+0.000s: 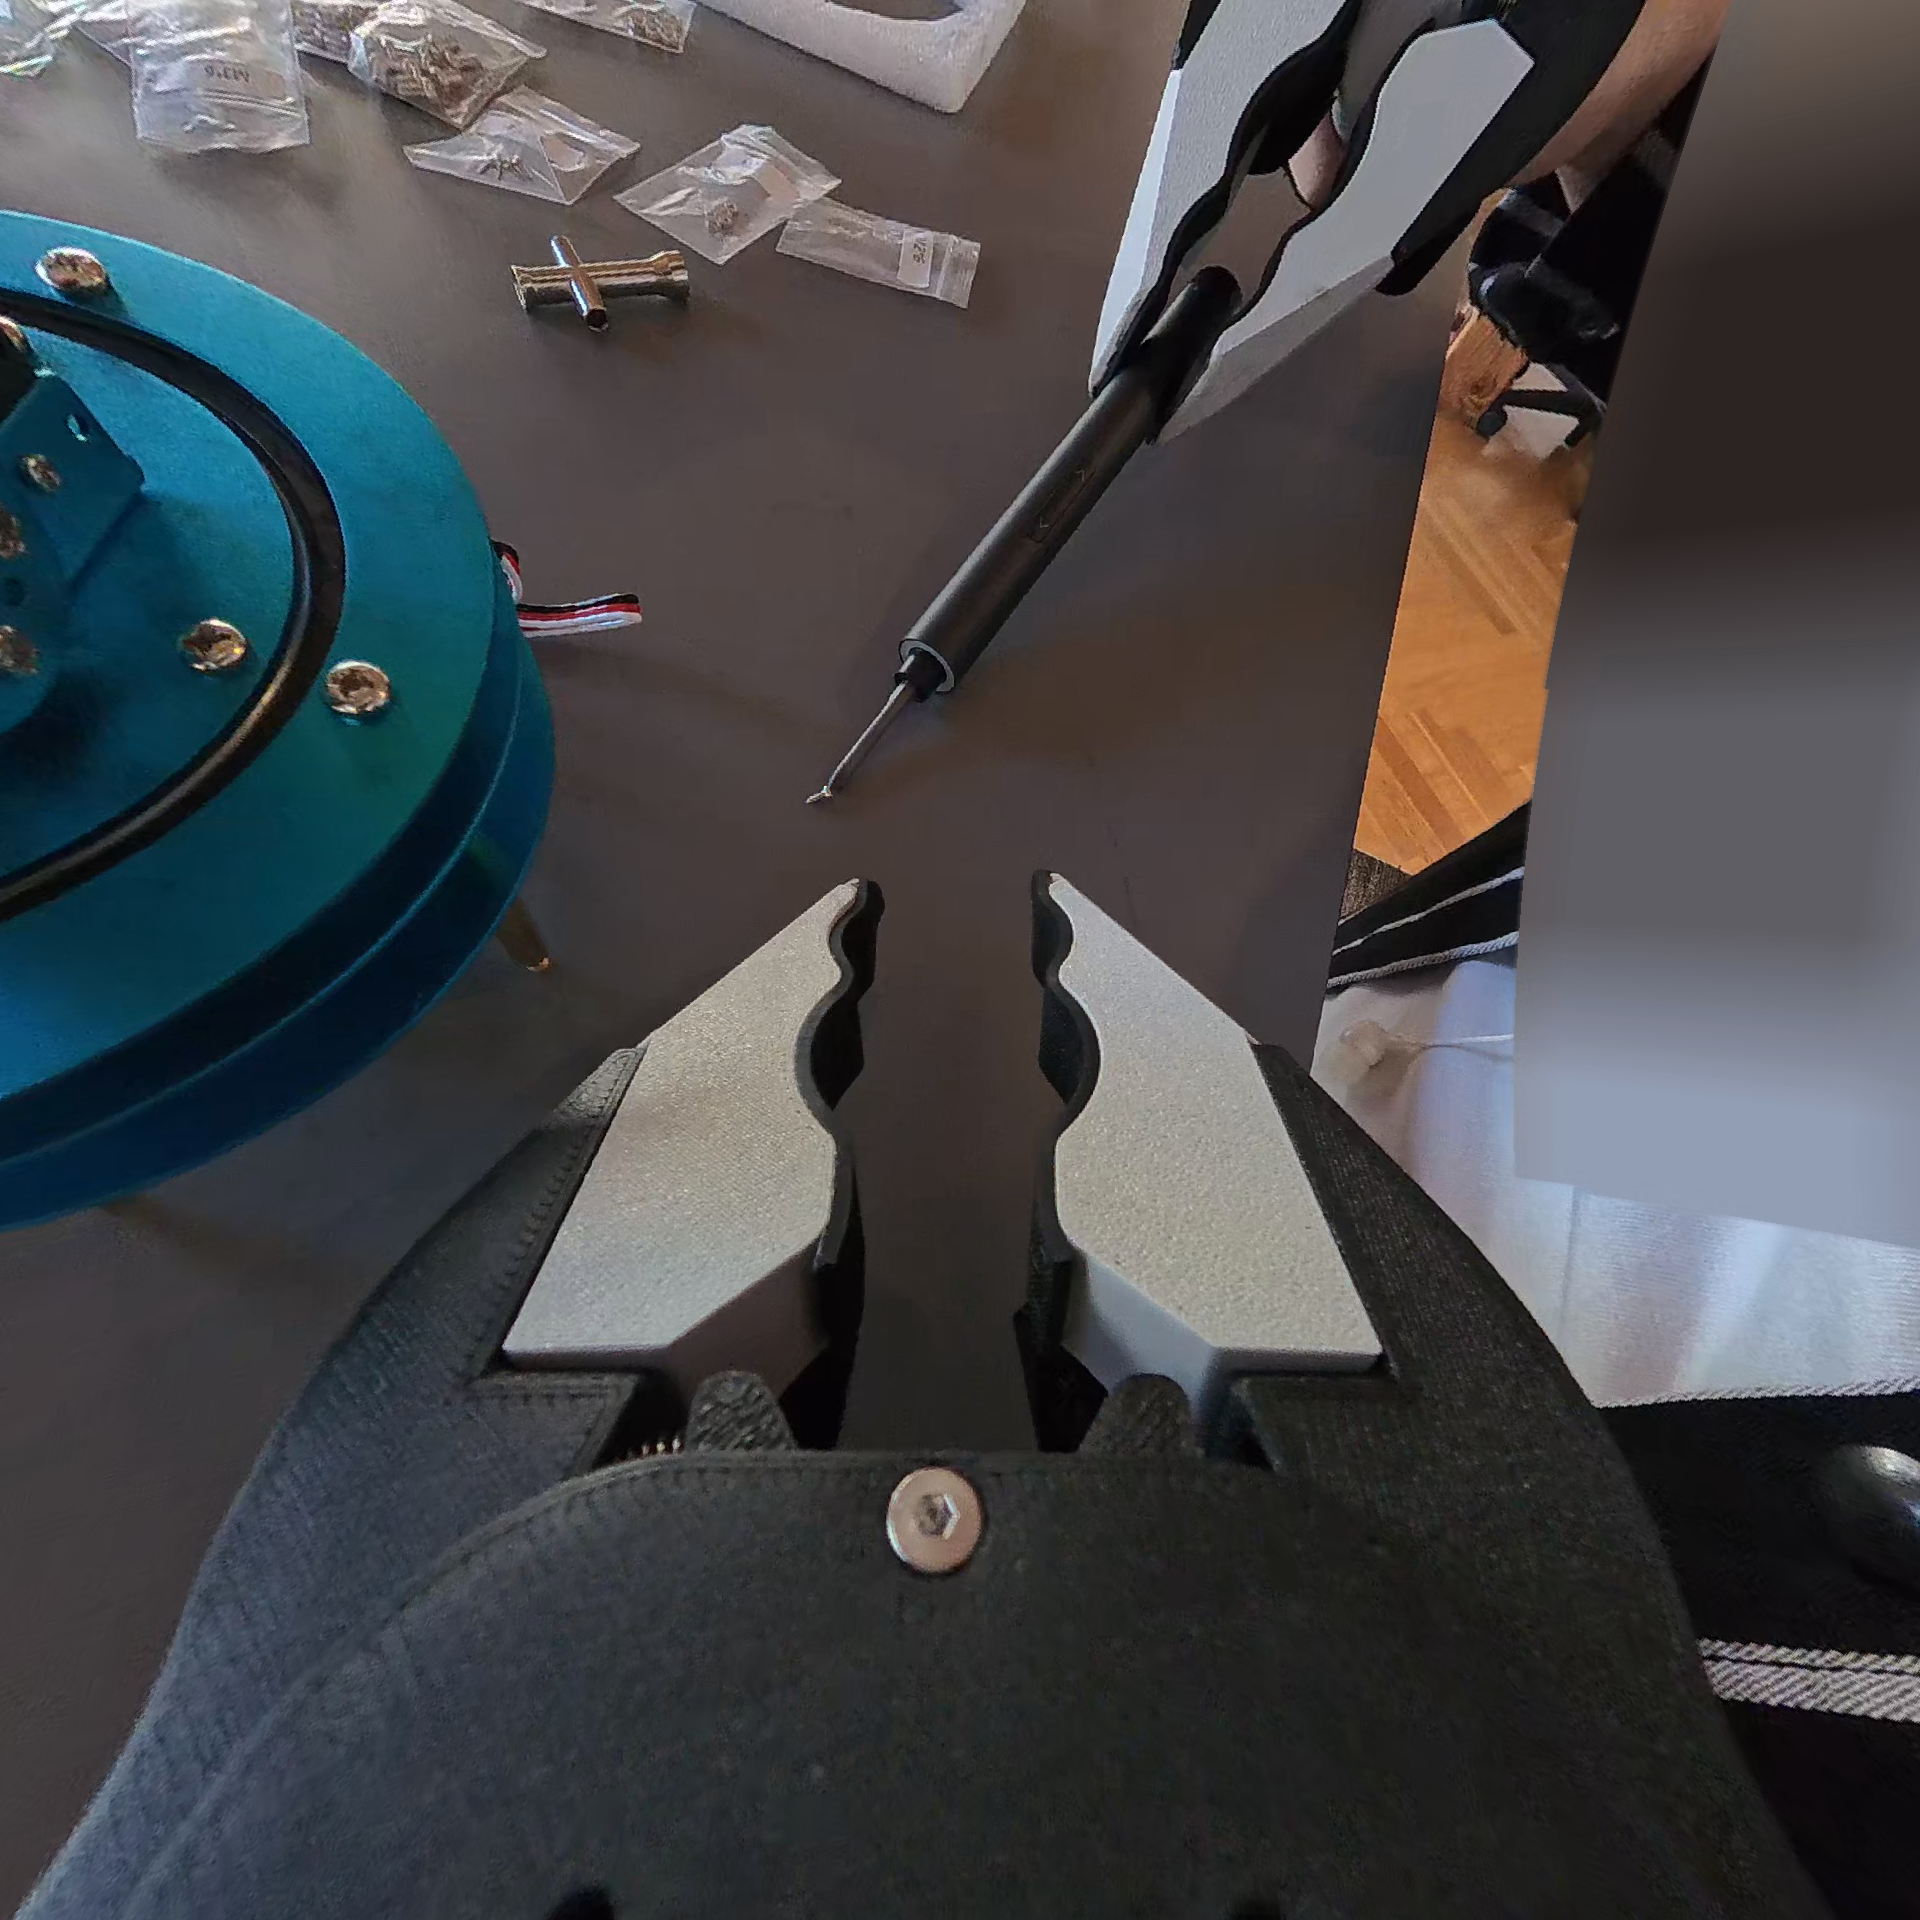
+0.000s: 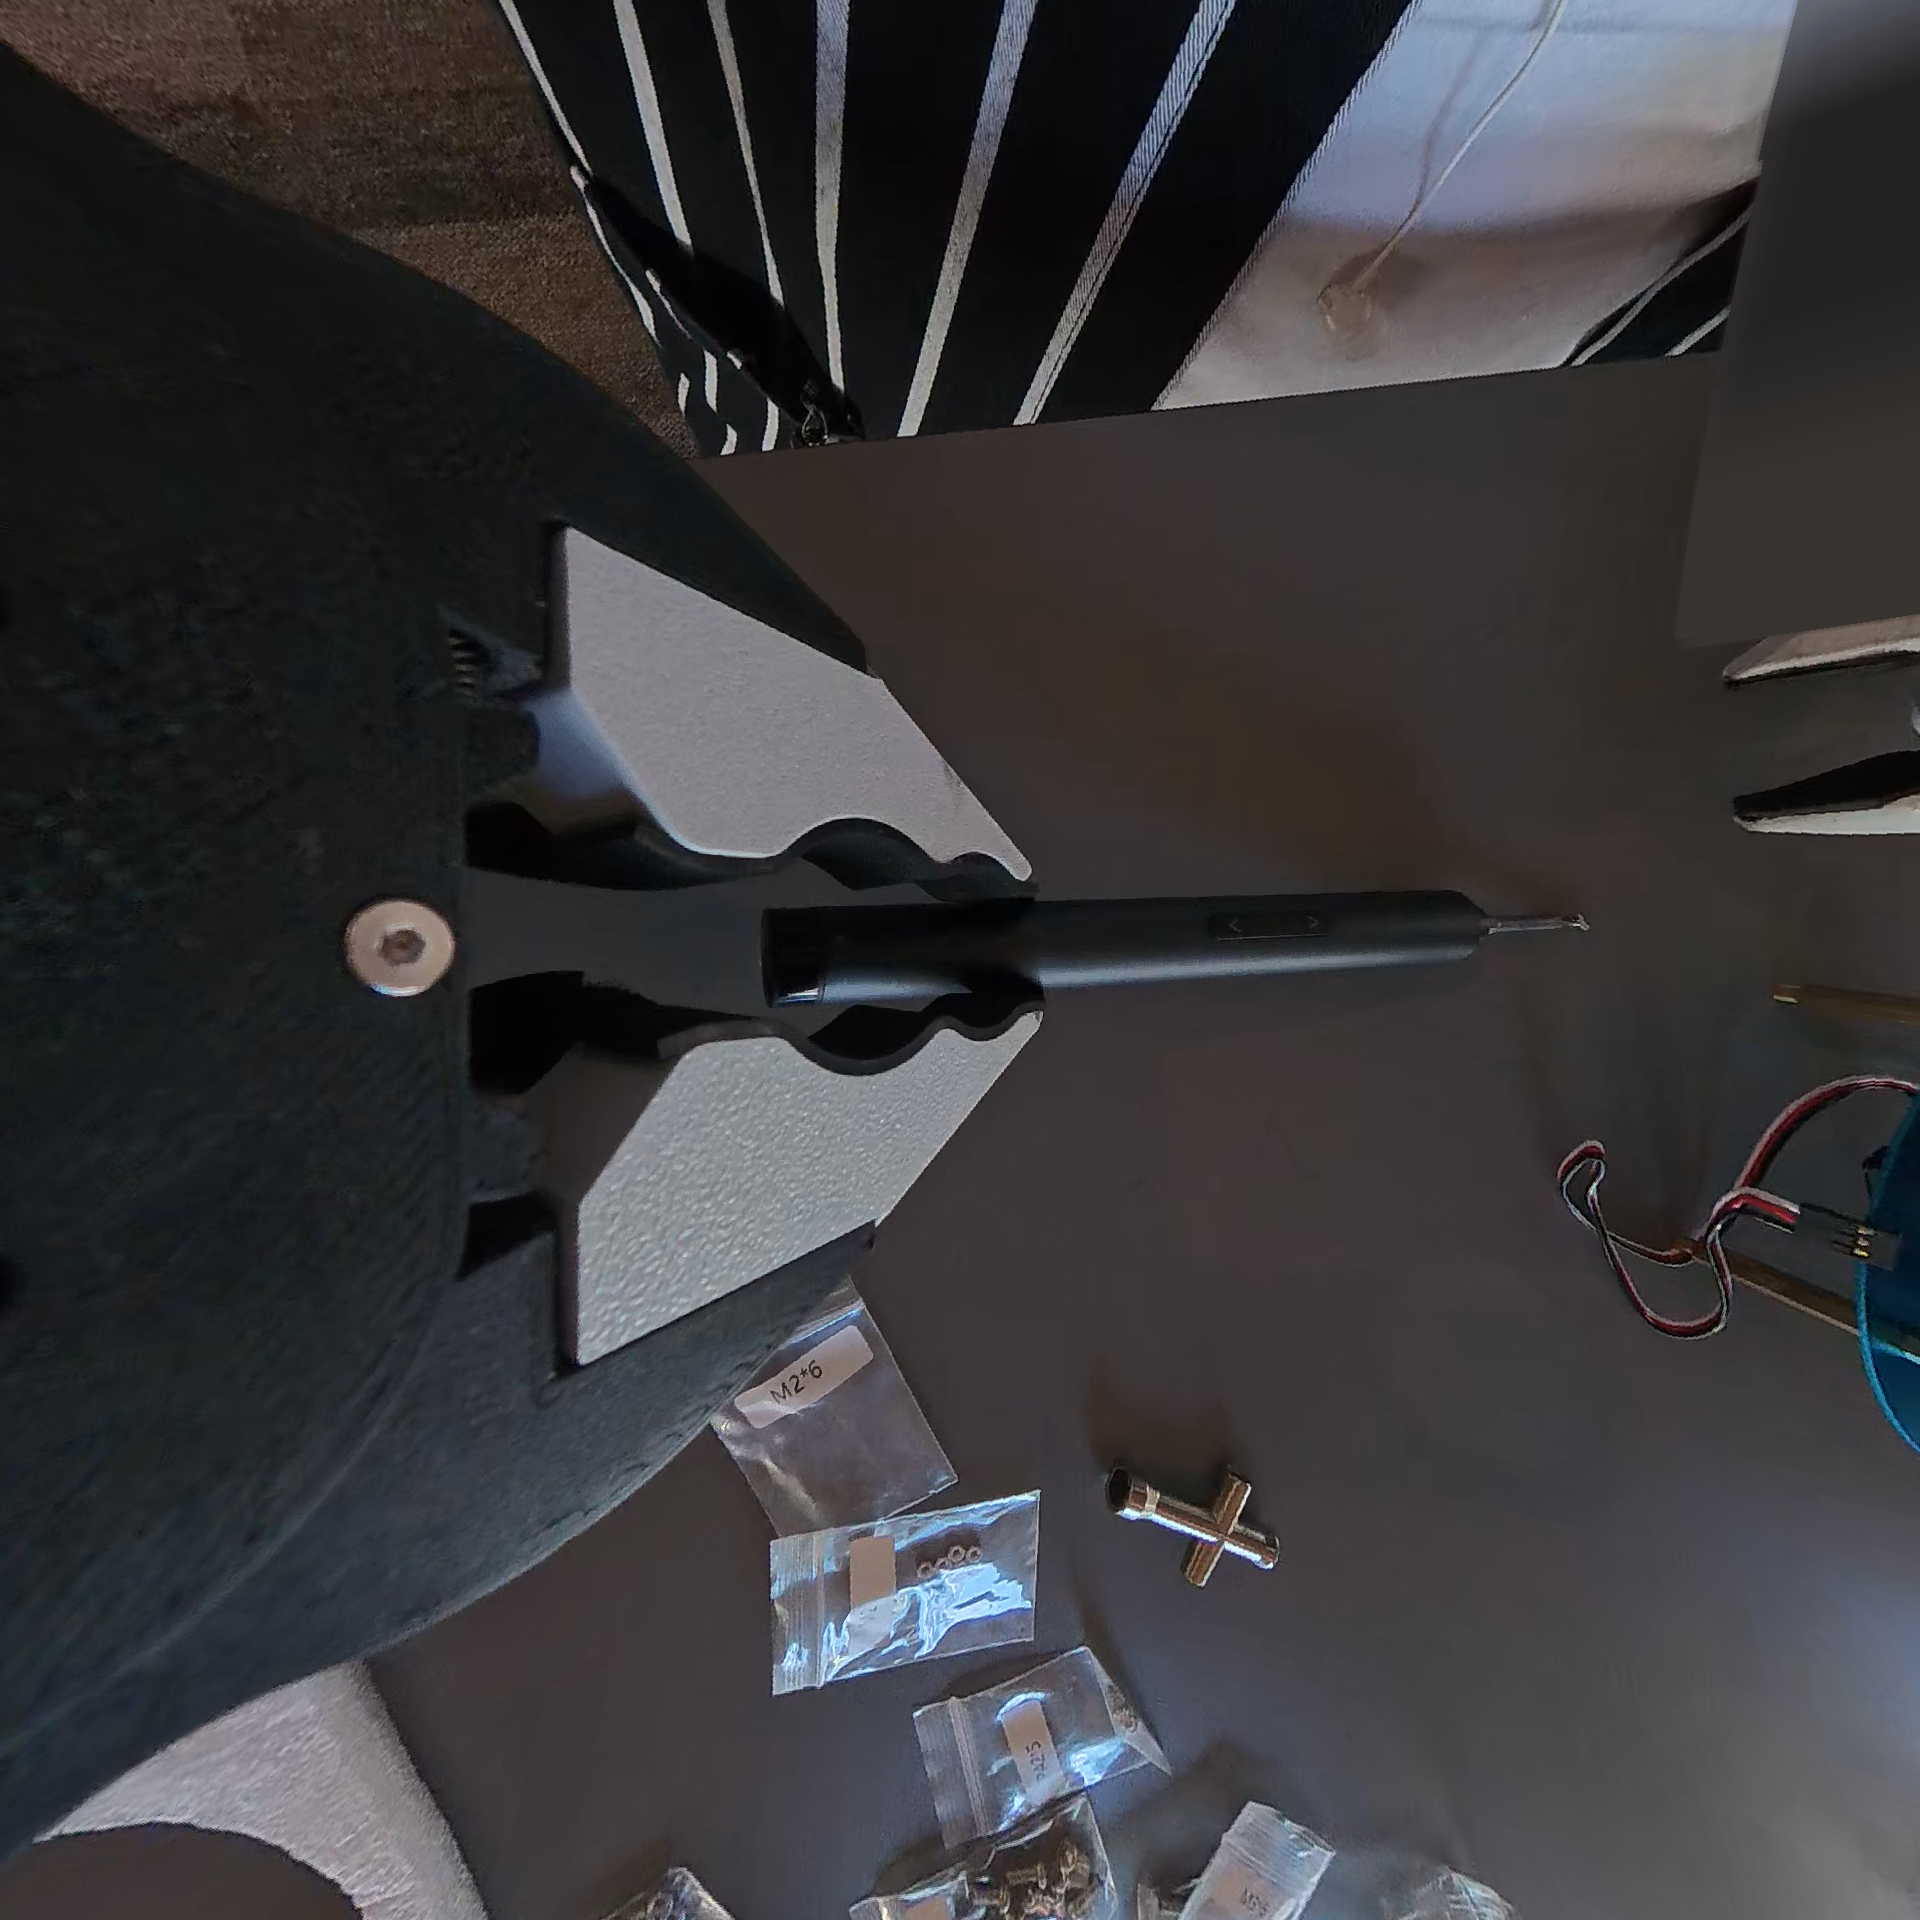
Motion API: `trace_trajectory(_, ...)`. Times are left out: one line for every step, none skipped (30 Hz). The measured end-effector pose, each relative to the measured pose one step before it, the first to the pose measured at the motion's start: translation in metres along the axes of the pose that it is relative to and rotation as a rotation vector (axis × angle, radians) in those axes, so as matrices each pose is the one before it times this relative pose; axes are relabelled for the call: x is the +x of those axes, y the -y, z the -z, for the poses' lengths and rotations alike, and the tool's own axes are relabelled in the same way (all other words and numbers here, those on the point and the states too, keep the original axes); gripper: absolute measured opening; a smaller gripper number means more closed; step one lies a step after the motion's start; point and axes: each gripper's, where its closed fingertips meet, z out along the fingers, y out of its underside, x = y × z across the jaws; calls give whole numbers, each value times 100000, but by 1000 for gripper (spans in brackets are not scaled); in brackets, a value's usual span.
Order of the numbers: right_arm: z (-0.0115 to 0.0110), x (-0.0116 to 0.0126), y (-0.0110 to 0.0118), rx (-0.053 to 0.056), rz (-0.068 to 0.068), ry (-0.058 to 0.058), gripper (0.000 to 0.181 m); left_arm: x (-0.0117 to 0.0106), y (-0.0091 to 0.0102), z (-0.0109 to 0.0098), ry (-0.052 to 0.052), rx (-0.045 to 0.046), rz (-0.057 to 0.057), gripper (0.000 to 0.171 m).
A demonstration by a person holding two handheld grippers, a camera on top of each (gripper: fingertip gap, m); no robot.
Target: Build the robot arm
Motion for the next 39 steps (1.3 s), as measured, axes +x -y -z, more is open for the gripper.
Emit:
trace_trajectory(-38, -54, -12, -37, -37, -13, 17, -31, -64, -25, -18, -145, 546, 29)
trace_trajectory(-42, -71, -22, -68, -125, -15, 17, -47, -79, -55, 75, -211, 863, 29)
trace_trajectory(-28, -66, -20, 210, -243, -61, 17, -82, -99, -71, 373, -451, 1158, 29)
trace_trajectory(-2, -71, -31, 240, -384, -97, 17, -78, -81, -53, 351, -466, 758, 29)
trace_trajectory(19, -67, -65, 242, -155, -171, 17, -107, 26, -23, 727, 55, 169, 29)
trace_trajectory(20, -76, -70, 146, -52, -123, 17, -171, 132, -17, 1227, 435, -374, 28)
trace_trajectory(33, -38, -82, 40, -40, -96, 17, -88, 129, -52, 1027, -2, -1554, 28)
trace_trajectory(20, -6, -77, -2, 73, -43, 17, -8, 0, -159, 1077, -1367, -2918, 28)
trace_trajectory(6, 10, -115, -313, 179, 27, 17, -137, -104, -262, 2203, -2561, -4137, 28)
trace_trajectory(7, 5, -116, -398, 638, 82, 17, -199, -106, -320, 2855, -2737, -5680, 28)
trace_trajectory(17, -3, -111, -429, 964, 168, 17, -296, -67, -317, 3272, -2384, -6959, 28)
trace_trajectory(28, 57, -79, -314, 894, 12, 17, -503, -30, -291, 4231, -1943, -6741, 27)
trace_trajectory(32, 81, -44, -203, 540, 118, 17, -544, -21, -236, 4158, -2043, -5855, 24)
trace_trajectory(36, 86, -19, -159, 430, 120, 17, -231, 23, -198, 1857, -1923, -5666, 21)
trace_trajectory(29, 59, 13, -119, 581, 128, 17, 3, 168, -159, 452, -667, -5289, 15)
trace_trajectory(26, 63, 8, -260, 544, 92, 17, 87, 313, -127, -261, 689, -4227, 12)
trace_trajectory(19, 40, 5, -329, 613, 4, 17, 261, 287, -157, -1736, 926, -2761, 12)
trace_trajectory(9, 10, 8, -283, 596, 62, 17, 147, 132, -190, -1570, 160, -825, 13)
trace_trajectory(15, 7, -22, -385, 421, 55, 17, -64, -22, -210, -607, -721, 548, 14)
trace_trajectory(10, 19, -29, -329, 382, 0, 17, -11, -102, -187, -905, -879, 448, 14)
trace_trajectory(20, 16, -16, -175, 265, -39, 17, -23, 83, -89, -554, 462, 42, 14)
trace_trajectory(32, 10, 4, -47, 53, 49, 17, 5, 27, -58, -423, 45, -587, 13)
trace_trajectory(25, -20, -6, -138, -15, 158, 17, 62, 29, -29, -558, -123, -1111, 12)
trace_trajectory(42, -10, -12, -261, 188, -13, 17, 34, 20, -16, -157, -267, -1187, 11)
trace_trajectory(45, 0, -12, -211, 218, -71, 17, 87, 20, -15, -469, -277, -1049, 9)
trace_trajectory(29, -5, 1, -182, 35, 91, 17, 55, 18, -28, -445, -184, -656, 8)
trace_trajectory(37, -12, 11, -104, 16, 137, 17, 4, 18, -27, -223, -50, -170, 8)
trace_trajectory(21, 19, 16, -73, 99, -44, 17, 2, 38, -46, -256, 116, 168, 7)
trace_trajectory(21, -1, 19, -70, 98, 25, 17, 30, 42, -44, -427, 252, 329, 7)
trace_trajectory(10, -17, 2, -113, 95, 48, 17, 43, 30, -39, -454, 282, 233, 6)
trace_trajectory(16, 0, -8, -113, 72, -22, 17, 11, 41, -30, -133, 221, 86, 6)
trace_trajectory(8, 0, 4, -87, 76, -10, 17, 8, 12, -19, -23, 85, -17, 5)
trace_trajectory(6, 3, 6, 14, -40, 41, 17, 1, 2, -1, -5, 11, 1, 5)
trace_trajectory(2, 0, -7, -37, -45, 47, 17, 21, 5, -5, -103, -15, 33, 5)
trace_trajectory(-5, 7, -2, -119, 39, -15, 17, 17, 9, -1, -47, 72, 14, 5)
trace_trajectory(-1, 12, -7, -90, 55, 16, 17, 4, 6, -13, -66, 187, 129, 5)
trace_trajectory(4, 1, 8, -40, 30, 25, 17, 50, 11, -5, -322, 170, 305, 4)
trace_trajectory(8, -1, 19, 2, -72, 74, 17, 17, 9, -8, -188, 154, 224, 3)
trace_trajectory(16, -12, 9, -13, -93, 132, 17, 12, 4, -8, -67, 179, 113, 3)
